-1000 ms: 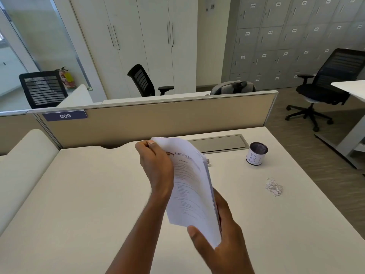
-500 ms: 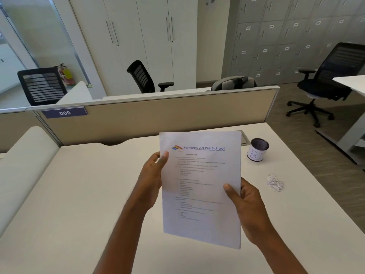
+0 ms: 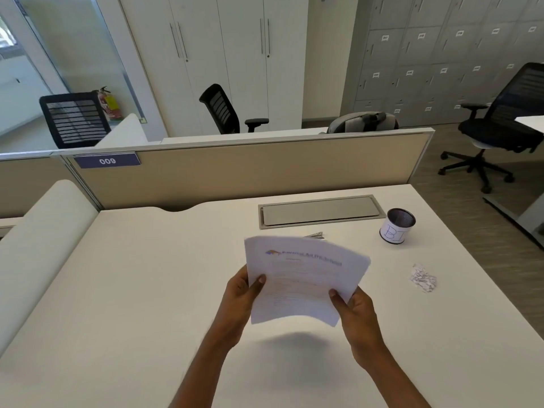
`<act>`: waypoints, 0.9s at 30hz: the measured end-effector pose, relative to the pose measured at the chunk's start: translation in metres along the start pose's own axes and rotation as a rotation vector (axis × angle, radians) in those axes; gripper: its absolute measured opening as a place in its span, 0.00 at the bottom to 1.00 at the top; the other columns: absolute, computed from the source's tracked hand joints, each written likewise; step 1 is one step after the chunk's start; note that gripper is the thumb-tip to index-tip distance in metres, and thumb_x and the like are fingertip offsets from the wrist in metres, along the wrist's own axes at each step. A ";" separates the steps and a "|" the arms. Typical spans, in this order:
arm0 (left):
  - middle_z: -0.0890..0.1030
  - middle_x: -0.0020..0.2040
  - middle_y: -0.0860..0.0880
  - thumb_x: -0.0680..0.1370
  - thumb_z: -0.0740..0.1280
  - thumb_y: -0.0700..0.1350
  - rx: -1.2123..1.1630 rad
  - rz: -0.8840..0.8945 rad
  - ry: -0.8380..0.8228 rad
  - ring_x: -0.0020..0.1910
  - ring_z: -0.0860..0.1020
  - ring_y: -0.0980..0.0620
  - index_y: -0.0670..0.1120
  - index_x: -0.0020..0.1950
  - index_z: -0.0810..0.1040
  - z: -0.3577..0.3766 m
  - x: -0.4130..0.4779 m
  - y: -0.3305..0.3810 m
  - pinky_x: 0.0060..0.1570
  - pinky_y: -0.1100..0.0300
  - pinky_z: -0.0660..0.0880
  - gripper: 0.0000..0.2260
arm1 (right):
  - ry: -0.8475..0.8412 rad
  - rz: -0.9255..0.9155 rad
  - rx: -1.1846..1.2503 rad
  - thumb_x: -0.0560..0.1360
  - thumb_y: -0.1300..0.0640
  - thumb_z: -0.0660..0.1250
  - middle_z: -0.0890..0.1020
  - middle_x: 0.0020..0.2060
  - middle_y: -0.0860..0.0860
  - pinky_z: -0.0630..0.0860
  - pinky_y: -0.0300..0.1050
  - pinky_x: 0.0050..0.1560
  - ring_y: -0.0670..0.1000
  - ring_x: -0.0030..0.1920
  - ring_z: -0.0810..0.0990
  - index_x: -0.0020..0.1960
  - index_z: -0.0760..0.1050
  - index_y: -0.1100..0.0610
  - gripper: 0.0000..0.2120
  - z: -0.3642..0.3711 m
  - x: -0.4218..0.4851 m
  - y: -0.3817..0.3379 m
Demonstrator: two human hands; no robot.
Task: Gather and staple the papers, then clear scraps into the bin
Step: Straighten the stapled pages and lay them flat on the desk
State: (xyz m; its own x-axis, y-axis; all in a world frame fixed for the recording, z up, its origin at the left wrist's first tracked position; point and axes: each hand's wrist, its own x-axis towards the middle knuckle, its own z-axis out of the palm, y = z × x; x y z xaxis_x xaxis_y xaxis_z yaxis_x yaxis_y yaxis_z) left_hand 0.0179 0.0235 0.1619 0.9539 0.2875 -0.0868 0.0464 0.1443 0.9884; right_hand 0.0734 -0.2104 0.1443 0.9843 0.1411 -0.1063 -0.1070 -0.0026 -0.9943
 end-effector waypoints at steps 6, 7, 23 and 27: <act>0.87 0.64 0.48 0.87 0.63 0.39 0.031 -0.052 0.021 0.66 0.84 0.46 0.45 0.69 0.81 -0.010 -0.004 -0.038 0.62 0.58 0.80 0.13 | -0.026 0.080 -0.079 0.84 0.63 0.64 0.88 0.54 0.41 0.78 0.39 0.56 0.44 0.56 0.85 0.63 0.80 0.48 0.14 0.005 0.006 0.030; 0.87 0.65 0.48 0.87 0.63 0.39 0.030 -0.061 0.013 0.66 0.84 0.47 0.45 0.69 0.81 -0.011 -0.003 -0.041 0.61 0.59 0.81 0.13 | -0.023 0.093 -0.086 0.84 0.63 0.64 0.88 0.53 0.42 0.79 0.40 0.56 0.45 0.56 0.85 0.62 0.80 0.48 0.14 0.005 0.008 0.034; 0.91 0.52 0.48 0.82 0.71 0.36 0.154 -0.241 0.162 0.53 0.89 0.46 0.45 0.58 0.87 -0.040 0.031 -0.080 0.57 0.47 0.85 0.08 | 0.051 0.230 -0.100 0.78 0.66 0.72 0.90 0.44 0.52 0.83 0.49 0.49 0.59 0.49 0.88 0.50 0.85 0.59 0.05 -0.005 0.036 0.067; 0.90 0.52 0.42 0.81 0.71 0.35 0.020 -0.290 0.130 0.53 0.89 0.41 0.40 0.60 0.86 -0.053 0.047 -0.069 0.52 0.51 0.85 0.09 | 0.018 0.296 -0.036 0.77 0.64 0.73 0.90 0.47 0.53 0.82 0.57 0.57 0.59 0.51 0.88 0.54 0.85 0.58 0.07 0.001 0.050 0.061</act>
State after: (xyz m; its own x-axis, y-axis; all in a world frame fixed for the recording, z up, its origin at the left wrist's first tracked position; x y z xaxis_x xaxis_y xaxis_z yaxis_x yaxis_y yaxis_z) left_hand 0.0438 0.0775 0.0834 0.8543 0.3557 -0.3789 0.3175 0.2200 0.9224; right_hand 0.1162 -0.2023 0.0787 0.9135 0.1113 -0.3913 -0.3847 -0.0763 -0.9199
